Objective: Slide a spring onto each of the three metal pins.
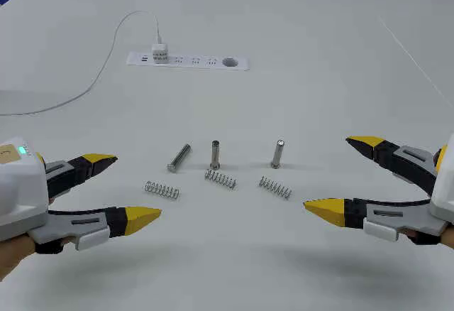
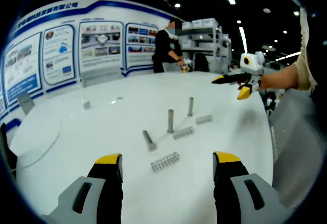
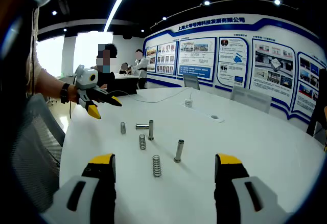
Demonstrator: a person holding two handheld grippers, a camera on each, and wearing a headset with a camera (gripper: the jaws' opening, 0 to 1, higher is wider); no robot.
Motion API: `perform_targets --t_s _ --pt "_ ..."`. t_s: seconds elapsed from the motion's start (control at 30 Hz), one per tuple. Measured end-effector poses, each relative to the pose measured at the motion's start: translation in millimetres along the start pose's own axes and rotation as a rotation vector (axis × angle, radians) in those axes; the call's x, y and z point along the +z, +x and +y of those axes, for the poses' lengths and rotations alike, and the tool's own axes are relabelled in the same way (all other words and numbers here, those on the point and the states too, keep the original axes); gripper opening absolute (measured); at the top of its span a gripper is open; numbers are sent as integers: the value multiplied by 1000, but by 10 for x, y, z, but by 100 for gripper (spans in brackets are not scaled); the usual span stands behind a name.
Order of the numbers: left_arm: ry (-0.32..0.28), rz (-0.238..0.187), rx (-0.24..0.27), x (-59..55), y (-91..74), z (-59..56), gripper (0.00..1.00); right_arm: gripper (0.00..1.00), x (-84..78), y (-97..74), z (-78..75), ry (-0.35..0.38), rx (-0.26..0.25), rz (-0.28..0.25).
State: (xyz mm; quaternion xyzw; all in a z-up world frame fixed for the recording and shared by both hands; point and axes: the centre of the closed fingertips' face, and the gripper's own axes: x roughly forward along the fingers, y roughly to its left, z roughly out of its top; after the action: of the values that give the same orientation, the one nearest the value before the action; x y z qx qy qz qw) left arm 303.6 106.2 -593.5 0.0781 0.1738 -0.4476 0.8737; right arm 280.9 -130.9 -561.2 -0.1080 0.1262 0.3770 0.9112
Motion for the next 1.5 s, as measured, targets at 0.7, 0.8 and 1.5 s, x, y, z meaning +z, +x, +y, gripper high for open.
perform_targets --t_s 0.7,0.8,1.5 --pt "-2 10 -10 0 20 -4 72 79 -50 0 -29 7 -8 12" --pt "0 10 -8 13 19 10 72 79 -58 3 -29 9 -7 13" --pt "36 72 -7 196 168 230 59 78 -43 -4 -14 10 -18 12"
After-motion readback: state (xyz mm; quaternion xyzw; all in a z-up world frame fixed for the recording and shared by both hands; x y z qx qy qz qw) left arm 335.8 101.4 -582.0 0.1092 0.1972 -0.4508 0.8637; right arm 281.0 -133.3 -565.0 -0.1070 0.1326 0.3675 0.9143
